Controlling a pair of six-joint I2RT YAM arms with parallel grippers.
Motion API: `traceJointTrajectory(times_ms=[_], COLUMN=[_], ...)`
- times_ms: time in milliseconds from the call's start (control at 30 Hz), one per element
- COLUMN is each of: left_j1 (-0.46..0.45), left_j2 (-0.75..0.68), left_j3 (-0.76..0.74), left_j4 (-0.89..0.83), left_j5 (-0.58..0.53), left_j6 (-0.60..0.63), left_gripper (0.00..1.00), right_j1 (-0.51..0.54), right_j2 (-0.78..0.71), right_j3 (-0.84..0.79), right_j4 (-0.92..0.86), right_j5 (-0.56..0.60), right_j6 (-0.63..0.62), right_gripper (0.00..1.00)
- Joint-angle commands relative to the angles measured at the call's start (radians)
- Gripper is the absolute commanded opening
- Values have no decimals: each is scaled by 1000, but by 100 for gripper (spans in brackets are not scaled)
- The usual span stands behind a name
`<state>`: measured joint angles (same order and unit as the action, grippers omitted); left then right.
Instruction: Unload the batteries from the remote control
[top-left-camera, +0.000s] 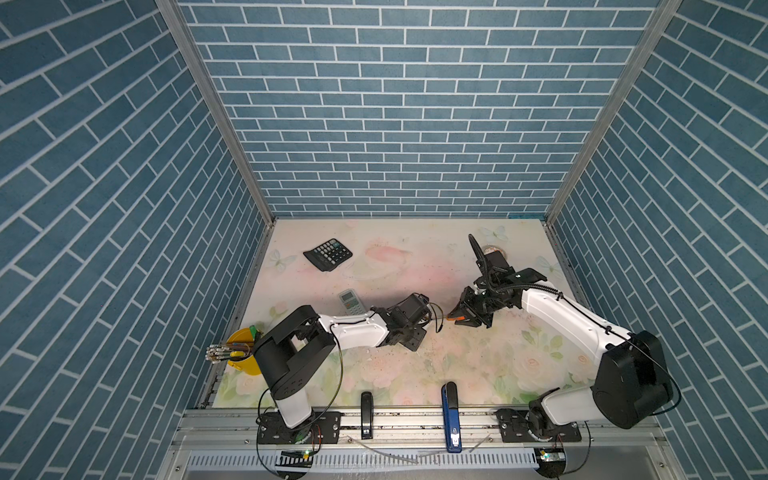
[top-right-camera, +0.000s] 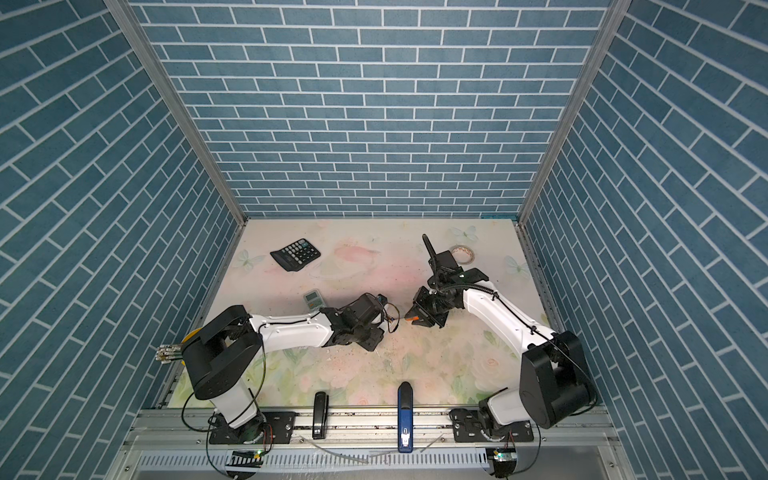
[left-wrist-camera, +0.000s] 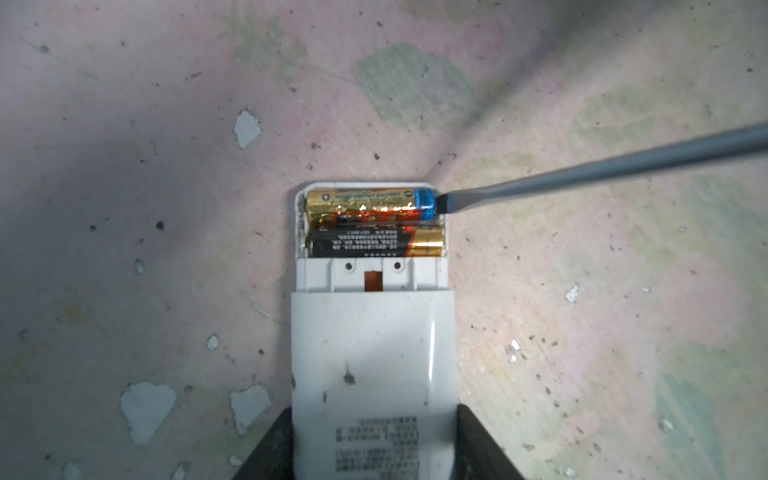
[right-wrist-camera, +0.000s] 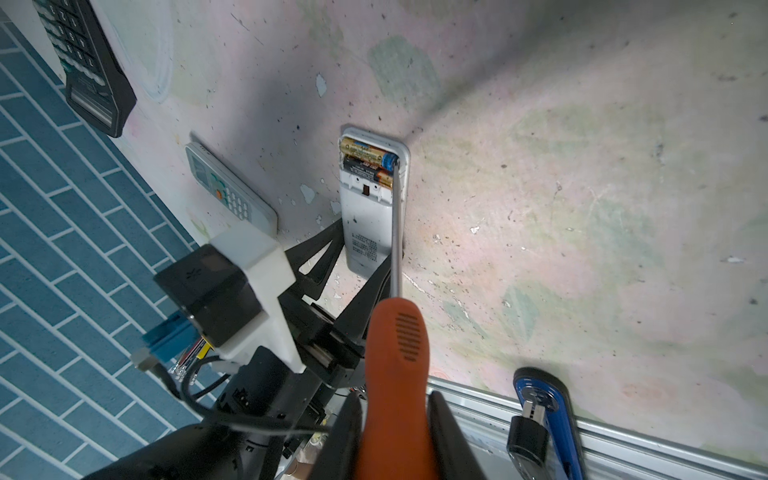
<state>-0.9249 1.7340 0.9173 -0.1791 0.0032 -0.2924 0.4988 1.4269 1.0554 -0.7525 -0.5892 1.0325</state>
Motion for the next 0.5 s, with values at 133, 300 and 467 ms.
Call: traceJointTrajectory(times_ms=[133, 300, 467], left_j1=[-16, -16, -18], left_j2=[58, 62, 62], left_j3=[-35, -34, -35], left_j4=[-13, -11, -12], left_j5=[121, 124, 124], left_j6=[26, 24, 23], left_gripper=[51, 50, 50], right_j1=[25, 29, 31], right_j2=[-13, -16, -14], right_j3=[3, 18, 28], right_j4=[208, 208, 205], right_j5=[-127, -130, -134], right_j6=[-34, -33, -32], right_gripper=[0, 0, 0])
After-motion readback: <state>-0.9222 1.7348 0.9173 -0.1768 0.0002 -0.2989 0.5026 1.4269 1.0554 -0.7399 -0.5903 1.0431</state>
